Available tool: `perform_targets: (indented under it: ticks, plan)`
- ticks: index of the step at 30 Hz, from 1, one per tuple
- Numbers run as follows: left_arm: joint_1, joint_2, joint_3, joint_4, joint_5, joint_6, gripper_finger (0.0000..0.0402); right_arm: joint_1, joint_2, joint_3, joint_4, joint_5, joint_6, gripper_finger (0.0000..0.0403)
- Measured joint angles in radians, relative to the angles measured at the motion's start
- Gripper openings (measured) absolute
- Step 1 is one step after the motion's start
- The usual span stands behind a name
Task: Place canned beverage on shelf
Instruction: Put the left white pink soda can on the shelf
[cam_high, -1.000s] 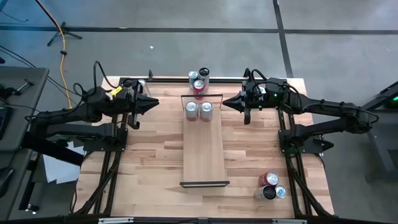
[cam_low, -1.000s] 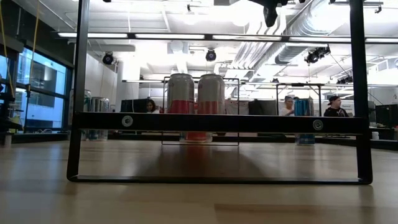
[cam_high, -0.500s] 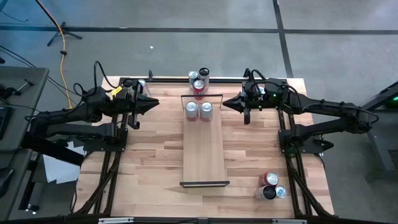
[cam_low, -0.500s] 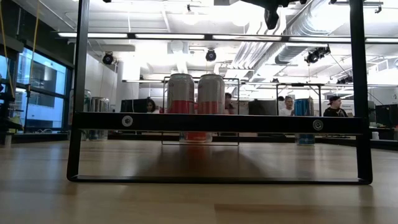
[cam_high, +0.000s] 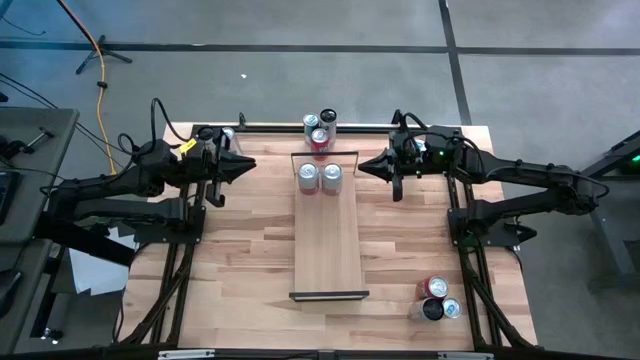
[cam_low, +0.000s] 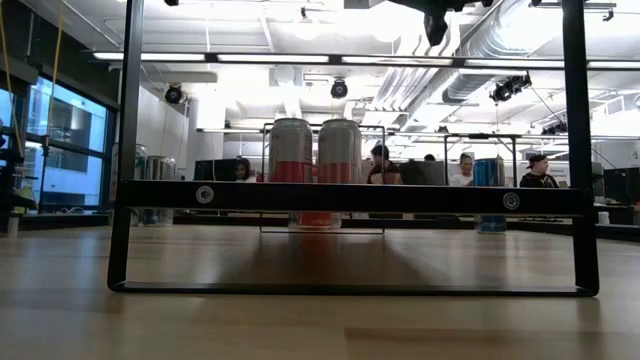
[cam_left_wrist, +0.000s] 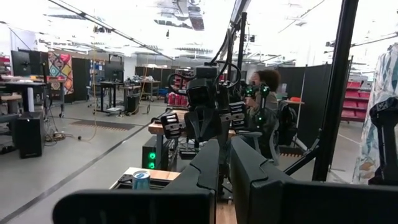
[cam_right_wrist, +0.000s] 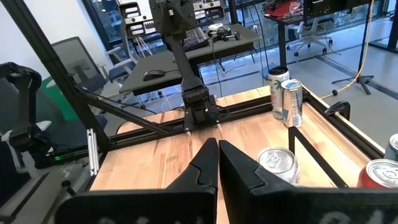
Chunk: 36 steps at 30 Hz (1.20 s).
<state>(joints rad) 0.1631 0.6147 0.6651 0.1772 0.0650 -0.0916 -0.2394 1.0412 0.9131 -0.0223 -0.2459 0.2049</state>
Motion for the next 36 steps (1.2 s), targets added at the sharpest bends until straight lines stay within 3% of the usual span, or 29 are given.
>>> perform_targets:
  ticks: [24,28,36]
  plan:
    - [0.0,0.0,0.0,0.0,-0.003,-0.063,0.0003,0.0,0.0,0.0,0.048,-0.006,-0.027,0.0]
    - [-0.001,0.0,0.0,0.0,-0.054,-0.063,0.0006,0.0,0.0,0.0,0.048,-0.006,-0.028,0.0]
    - [0.0,0.0,0.0,-0.001,-0.147,-0.055,0.0076,0.0,0.0,0.0,0.048,-0.006,-0.027,0.0]
